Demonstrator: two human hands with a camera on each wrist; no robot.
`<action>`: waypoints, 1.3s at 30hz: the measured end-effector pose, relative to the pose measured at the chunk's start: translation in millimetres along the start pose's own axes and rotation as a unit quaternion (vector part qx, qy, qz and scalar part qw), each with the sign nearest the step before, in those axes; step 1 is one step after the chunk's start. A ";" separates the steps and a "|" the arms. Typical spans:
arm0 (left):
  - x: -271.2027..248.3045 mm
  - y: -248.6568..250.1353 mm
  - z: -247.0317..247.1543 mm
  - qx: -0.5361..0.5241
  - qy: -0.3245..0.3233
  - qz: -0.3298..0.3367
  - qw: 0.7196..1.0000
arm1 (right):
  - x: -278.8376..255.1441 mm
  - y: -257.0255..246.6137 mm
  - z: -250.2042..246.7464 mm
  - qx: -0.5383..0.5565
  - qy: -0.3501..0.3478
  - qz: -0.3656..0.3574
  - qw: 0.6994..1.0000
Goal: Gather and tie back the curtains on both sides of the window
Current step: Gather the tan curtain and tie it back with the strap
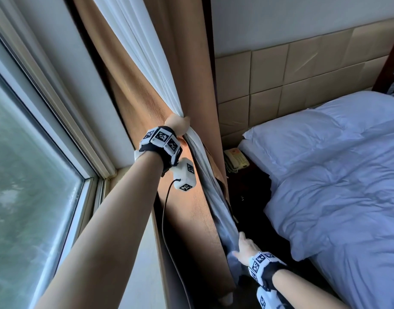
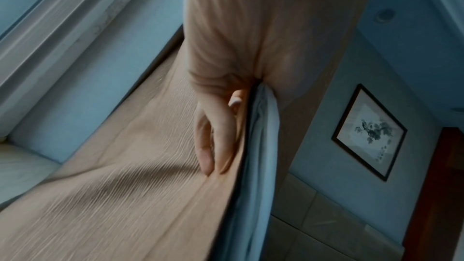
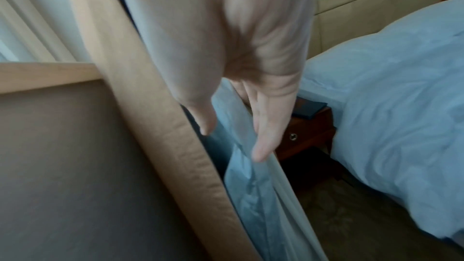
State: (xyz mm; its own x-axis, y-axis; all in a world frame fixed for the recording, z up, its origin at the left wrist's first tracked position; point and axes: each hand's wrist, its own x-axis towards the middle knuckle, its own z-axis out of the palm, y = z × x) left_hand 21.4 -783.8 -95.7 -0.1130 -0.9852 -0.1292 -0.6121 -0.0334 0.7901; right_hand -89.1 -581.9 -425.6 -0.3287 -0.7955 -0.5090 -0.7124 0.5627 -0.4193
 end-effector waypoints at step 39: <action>20.7 -28.2 -16.5 0.060 0.057 0.003 0.997 | -1.1 -56.7 -48.0 0.033 0.133 -0.278 0.951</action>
State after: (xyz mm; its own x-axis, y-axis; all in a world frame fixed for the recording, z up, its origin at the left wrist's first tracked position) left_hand 49.3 -806.0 -110.7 -0.0304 -0.9983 -0.0504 -0.7022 -0.0146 0.7119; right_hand -78.1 -623.7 -365.2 -0.0634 -0.9979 0.0093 -0.7847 0.0441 -0.6183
